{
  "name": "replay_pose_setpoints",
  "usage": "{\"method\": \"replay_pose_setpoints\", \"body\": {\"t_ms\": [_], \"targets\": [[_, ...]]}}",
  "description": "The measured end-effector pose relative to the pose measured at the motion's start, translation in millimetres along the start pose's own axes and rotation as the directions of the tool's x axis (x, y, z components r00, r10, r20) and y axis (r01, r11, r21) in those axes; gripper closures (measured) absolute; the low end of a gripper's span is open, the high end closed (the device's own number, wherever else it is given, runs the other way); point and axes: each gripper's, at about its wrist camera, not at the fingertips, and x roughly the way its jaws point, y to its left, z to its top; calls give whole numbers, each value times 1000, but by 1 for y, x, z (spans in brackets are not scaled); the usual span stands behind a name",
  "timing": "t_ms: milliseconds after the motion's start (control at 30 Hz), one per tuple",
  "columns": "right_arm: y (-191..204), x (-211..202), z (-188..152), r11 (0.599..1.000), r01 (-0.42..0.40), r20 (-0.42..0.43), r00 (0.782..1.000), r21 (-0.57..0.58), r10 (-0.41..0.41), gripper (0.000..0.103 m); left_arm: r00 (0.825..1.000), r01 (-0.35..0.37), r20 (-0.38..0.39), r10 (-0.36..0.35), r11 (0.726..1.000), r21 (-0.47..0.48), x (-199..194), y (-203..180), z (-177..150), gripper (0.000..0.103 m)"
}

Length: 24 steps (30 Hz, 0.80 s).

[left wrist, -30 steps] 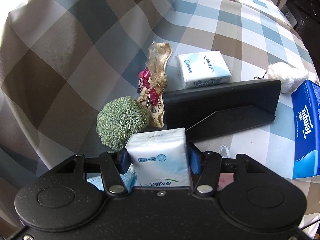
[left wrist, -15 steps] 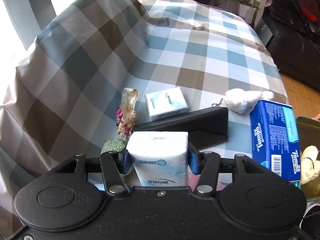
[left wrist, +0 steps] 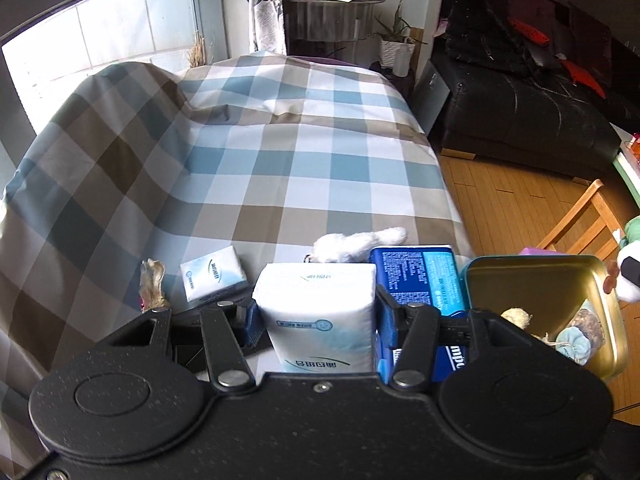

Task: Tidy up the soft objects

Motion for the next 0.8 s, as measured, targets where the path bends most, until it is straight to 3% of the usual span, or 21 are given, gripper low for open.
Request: {"method": "replay_pose_setpoints", "body": {"t_ms": [533,800], "targets": [[-31,15,8,985,142,-39,990,102,-138,52,992,123,8,-126,979,163,13,-104,19,51],[-73,17,13,939,250,-72,968,235,-239,52,986,168,-29,-166,961,219,36,-156,20,51]]}}
